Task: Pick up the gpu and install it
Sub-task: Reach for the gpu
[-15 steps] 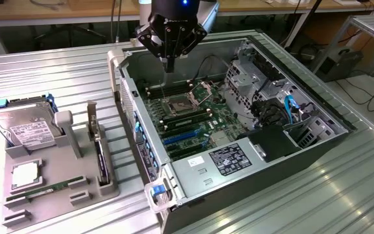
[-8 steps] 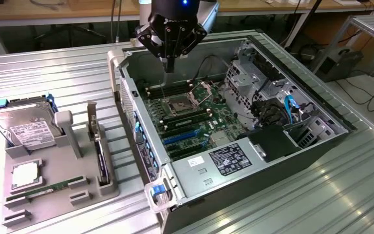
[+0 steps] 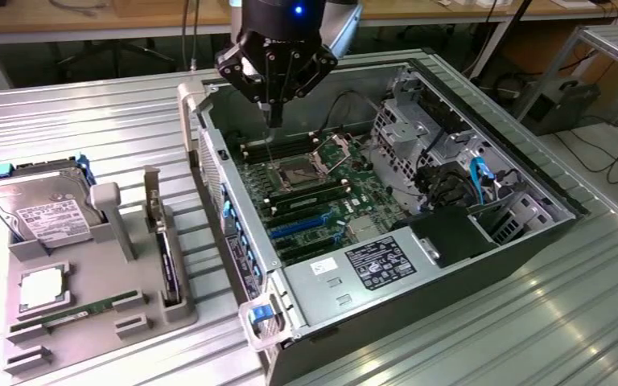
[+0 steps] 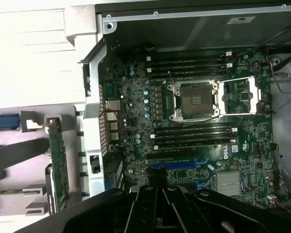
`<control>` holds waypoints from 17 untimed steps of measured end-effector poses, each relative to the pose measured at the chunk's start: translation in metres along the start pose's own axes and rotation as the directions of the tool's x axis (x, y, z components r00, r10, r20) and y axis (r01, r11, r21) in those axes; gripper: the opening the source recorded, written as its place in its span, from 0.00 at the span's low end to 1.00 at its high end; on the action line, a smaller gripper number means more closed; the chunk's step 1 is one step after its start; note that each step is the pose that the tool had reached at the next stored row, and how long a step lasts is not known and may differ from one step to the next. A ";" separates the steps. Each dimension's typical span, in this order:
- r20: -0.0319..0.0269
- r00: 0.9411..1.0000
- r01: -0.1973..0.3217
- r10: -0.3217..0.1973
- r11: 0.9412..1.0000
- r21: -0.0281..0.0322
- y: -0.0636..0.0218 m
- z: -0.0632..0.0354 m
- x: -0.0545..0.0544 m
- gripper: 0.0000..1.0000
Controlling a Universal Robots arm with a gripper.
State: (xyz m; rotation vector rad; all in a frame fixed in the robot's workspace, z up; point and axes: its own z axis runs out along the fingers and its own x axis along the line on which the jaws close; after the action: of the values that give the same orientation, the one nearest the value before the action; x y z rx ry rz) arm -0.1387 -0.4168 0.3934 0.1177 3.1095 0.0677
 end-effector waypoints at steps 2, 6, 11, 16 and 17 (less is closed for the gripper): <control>0.001 1.000 0.000 0.000 1.000 0.000 -0.0069 -0.0005 0.008 0.11; 0.002 1.000 0.000 0.000 1.000 0.000 -0.0171 -0.0013 0.022 0.11; 0.002 1.000 0.000 0.000 1.000 0.000 -0.0285 -0.0024 0.043 0.11; 0.002 1.000 0.000 0.000 1.000 0.000 -0.0367 -0.0034 0.073 0.11; 0.002 1.000 0.000 0.000 1.000 0.000 -0.0374 -0.0033 0.077 0.11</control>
State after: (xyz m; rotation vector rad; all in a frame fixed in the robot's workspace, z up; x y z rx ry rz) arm -0.2182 -0.4483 0.3929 0.1175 3.1070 0.0679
